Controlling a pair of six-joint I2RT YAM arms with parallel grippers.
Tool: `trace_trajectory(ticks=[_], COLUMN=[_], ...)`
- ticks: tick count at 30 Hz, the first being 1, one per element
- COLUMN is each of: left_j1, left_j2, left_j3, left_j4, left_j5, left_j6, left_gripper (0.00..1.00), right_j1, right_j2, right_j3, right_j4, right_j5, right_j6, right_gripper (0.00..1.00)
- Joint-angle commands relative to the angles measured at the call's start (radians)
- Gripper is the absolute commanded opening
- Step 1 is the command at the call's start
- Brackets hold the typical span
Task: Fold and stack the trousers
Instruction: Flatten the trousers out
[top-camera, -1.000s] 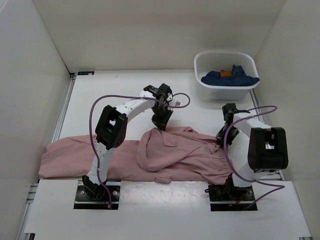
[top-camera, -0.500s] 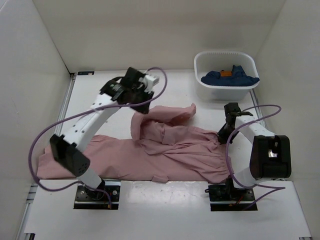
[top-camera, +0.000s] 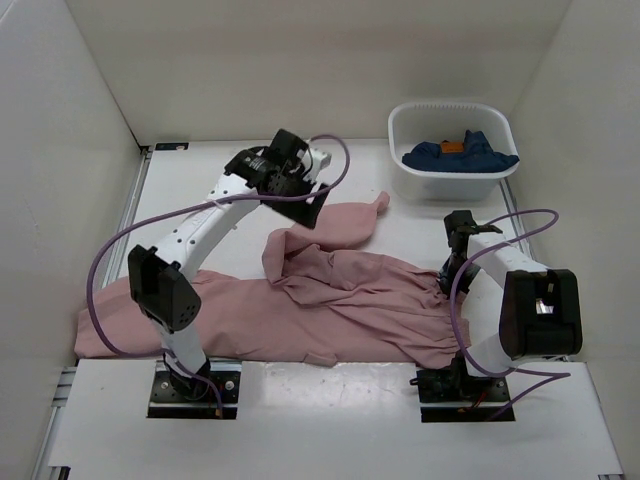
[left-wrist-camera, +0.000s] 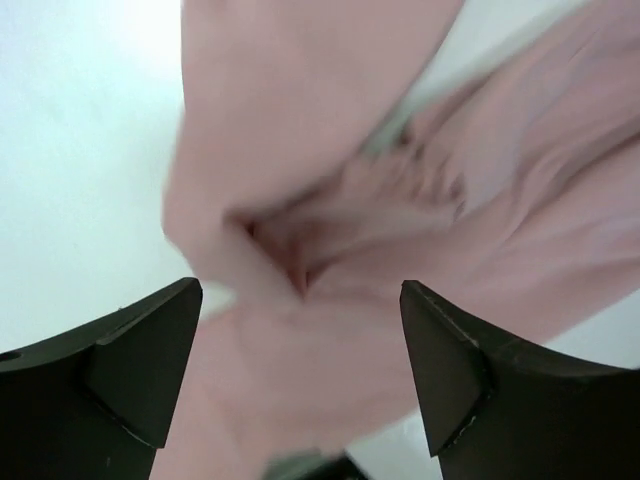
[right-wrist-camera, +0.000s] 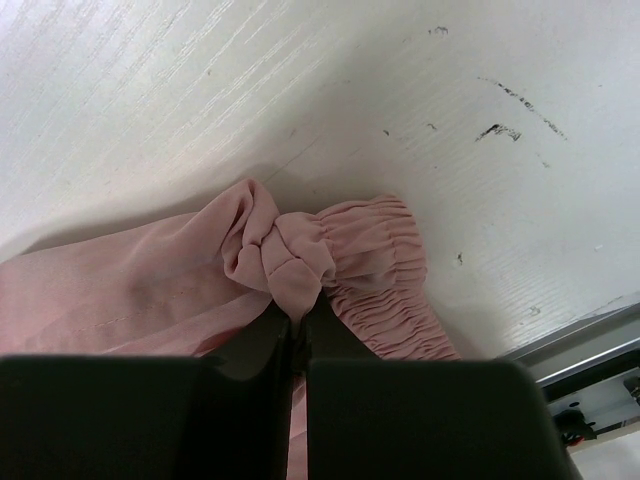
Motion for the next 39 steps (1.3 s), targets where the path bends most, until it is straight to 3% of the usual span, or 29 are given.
trace_trajectory(ticks=[1,4,10,17,20,21,23,29,33,39], left_j1=[-0.059,-0.131,-0.215,-0.225,-0.225,-0.215,-0.215,-0.070,0.175,0.442], left_j2=[0.052,0.200,0.454,0.653,0.678,0.678,0.652,0.419,0.241,0.068], left_j3=[0.167,0.245,0.417,0.520,0.494,0.468,0.440,0.345,0.255,0.198], left_j4=[0.120,0.143,0.247,0.375,0.384,0.384,0.384,0.384,0.384,0.355], left_j5=[0.006,0.007,0.070,-0.208,-0.298,-0.333,-0.364,-0.495,-0.513,-0.480], left_j6=[0.004,0.004,0.004,0.004,0.004,0.004,0.004,0.004,0.004,0.004], left_gripper=[0.92,0.99,1.00,1.00,0.72,0.46,0.15,0.14,0.14,0.14], right_j1=[0.002,0.002,0.011,0.011,0.011,0.011,0.011,-0.106,-0.191,-0.223], right_j2=[0.010,0.010,0.010,-0.020,-0.029,-0.030,-0.030,-0.074,-0.102,-0.102], right_j3=[0.010,0.010,0.001,0.001,0.001,0.001,0.001,0.021,0.071,0.206], right_j4=[-0.033,-0.033,-0.033,-0.042,-0.042,-0.042,-0.051,-0.085,-0.085,-0.108], right_j5=[0.048,0.048,0.057,0.066,0.066,0.066,0.088,0.131,0.152,0.177], right_j6=[-0.016,-0.016,-0.007,0.004,0.004,0.004,0.004,-0.031,-0.077,-0.139], right_gripper=[0.00,0.00,0.00,0.00,0.00,0.00,0.00,0.00,0.00,0.00])
